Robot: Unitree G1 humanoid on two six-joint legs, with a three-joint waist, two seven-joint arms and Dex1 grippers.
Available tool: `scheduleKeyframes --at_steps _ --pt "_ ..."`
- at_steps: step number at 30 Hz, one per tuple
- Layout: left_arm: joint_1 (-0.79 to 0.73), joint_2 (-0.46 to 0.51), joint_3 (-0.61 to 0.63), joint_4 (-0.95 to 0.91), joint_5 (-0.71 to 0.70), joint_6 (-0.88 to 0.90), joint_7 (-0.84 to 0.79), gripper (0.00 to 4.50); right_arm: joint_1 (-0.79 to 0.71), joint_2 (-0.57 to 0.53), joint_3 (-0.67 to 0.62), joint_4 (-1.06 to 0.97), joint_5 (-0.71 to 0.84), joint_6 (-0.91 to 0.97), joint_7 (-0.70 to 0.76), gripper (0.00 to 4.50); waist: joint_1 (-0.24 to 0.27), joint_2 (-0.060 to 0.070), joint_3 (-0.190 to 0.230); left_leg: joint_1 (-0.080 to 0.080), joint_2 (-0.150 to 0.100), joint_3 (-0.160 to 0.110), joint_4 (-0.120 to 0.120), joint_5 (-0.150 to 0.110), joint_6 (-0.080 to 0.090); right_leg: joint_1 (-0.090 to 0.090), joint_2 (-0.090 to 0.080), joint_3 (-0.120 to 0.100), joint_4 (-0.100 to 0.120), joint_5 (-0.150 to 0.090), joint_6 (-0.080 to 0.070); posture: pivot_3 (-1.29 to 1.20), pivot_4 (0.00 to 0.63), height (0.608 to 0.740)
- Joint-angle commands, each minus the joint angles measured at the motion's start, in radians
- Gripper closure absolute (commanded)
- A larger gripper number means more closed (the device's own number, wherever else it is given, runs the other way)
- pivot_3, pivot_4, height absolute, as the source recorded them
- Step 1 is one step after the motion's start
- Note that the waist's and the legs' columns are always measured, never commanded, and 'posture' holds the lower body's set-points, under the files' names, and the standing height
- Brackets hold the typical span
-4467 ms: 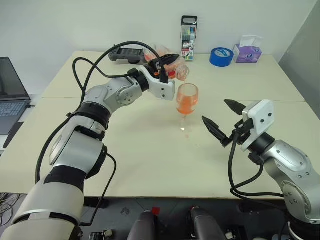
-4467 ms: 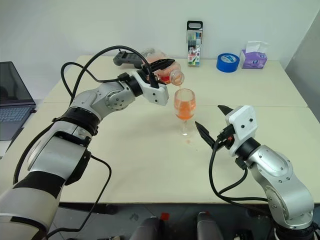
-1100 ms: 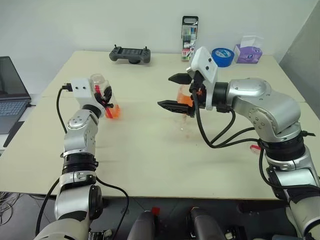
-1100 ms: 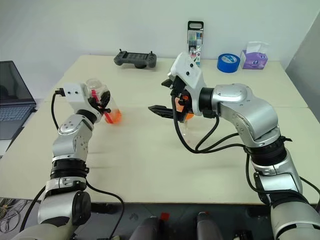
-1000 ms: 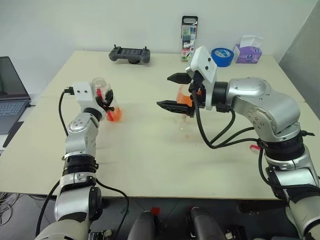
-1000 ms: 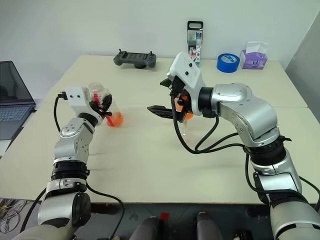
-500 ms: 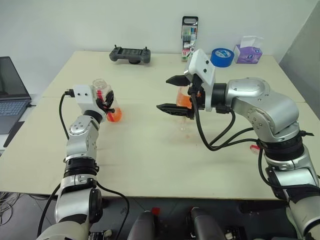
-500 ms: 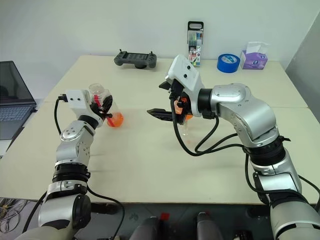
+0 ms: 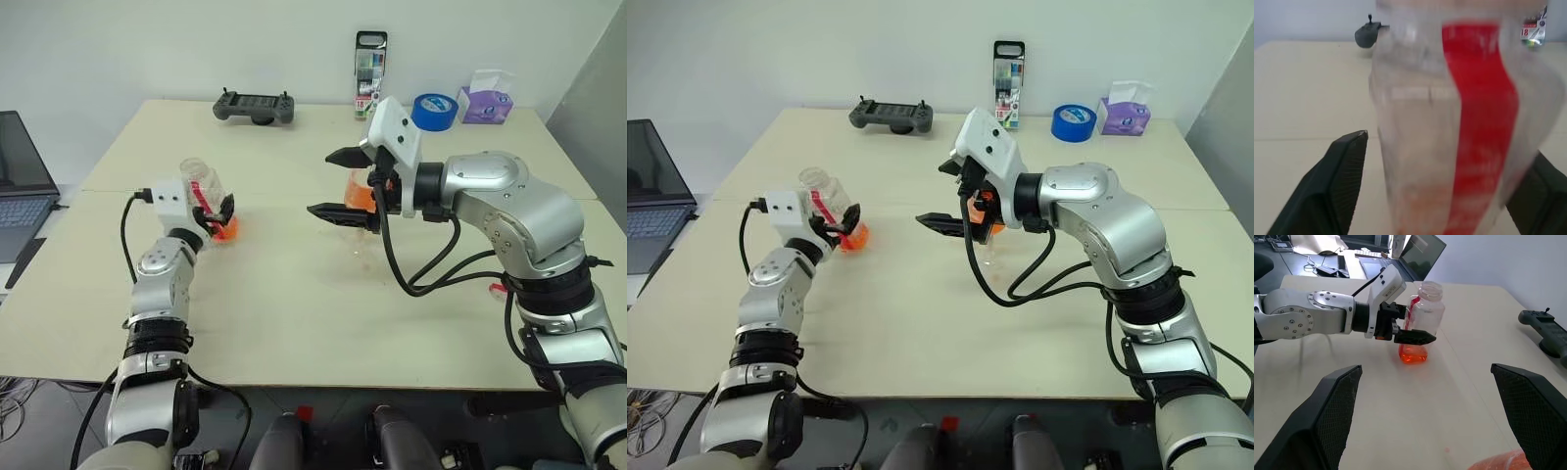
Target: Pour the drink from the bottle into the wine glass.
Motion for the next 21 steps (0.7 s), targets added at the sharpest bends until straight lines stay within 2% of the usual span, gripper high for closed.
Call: scheduleKeyframes --at_steps 1,7,21 --pt "-0.008 0.014 -0.001 -0.039 0.005 -0.007 0.006 0.02 -0.020 0.005 -0.013 -0.016 -0.009 -0.026 0.006 0.00 0.001 0.000 0.000 0.000 0.000 0.000 0.000 0.000 0.000 0.000 0.000 0.000 0.000 0.000 0.000 0.00 0.150 0.740" --pt "0.025 0.020 -0.008 -0.108 0.003 0.007 -0.008 0.02 -0.032 -0.011 -0.002 -0.031 -0.025 -0.035 0.019 0.00 0.000 0.000 0.000 0.000 0.000 0.000 0.000 0.000 0.000 0.000 0.000 0.000 0.000 0.000 0.000 0.00 0.150 0.740" --pt "0.304 -0.030 0.059 -0.654 -0.109 0.179 0.091 0.02 -0.042 -0.064 -0.101 -0.114 -0.028 0.015 -0.027 0.00 0.001 0.000 0.000 0.000 0.000 0.000 -0.001 0.000 0.000 0.000 -0.002 0.000 -0.001 0.000 0.000 0.00 0.150 0.740"
